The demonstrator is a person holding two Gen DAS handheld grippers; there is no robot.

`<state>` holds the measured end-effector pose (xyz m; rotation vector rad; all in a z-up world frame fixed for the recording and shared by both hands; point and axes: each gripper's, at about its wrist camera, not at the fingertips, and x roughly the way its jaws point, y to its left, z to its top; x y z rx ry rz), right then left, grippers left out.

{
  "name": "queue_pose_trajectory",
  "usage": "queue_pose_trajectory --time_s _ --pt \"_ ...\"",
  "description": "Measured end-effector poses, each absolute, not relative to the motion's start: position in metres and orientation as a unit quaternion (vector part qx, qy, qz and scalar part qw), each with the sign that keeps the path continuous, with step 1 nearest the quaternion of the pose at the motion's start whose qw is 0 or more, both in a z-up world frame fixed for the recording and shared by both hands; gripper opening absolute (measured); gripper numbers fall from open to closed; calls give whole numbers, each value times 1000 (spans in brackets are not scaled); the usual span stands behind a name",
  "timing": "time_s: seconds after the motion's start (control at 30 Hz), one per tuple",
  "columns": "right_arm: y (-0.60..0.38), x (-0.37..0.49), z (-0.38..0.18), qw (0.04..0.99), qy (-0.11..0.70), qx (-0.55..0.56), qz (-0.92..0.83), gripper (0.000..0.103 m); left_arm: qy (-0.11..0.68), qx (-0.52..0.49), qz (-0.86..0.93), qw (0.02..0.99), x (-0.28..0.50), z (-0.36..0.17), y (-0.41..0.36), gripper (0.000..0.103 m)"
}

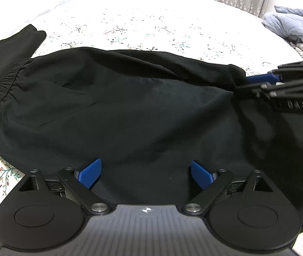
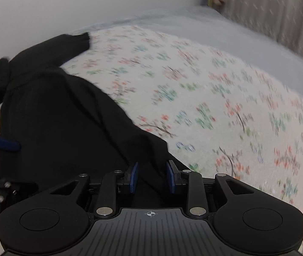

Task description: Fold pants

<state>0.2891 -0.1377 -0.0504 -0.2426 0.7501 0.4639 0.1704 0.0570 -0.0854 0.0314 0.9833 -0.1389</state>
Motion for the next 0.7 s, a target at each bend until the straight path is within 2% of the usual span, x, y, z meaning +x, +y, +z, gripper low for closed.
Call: queue_pose_trajectory --time_s 0.4,0.57,0.7 --pt "-129 286 -63 883 379 -93 260 30 470 21 -61 880 167 -86 48 102" --pt "-144 306 -54 892 366 -11 264 49 469 23 -62 881 167 -86 47 102" --pt "-153 328 -54 893 373 33 252 49 468 24 -63 881 166 -86 48 102"
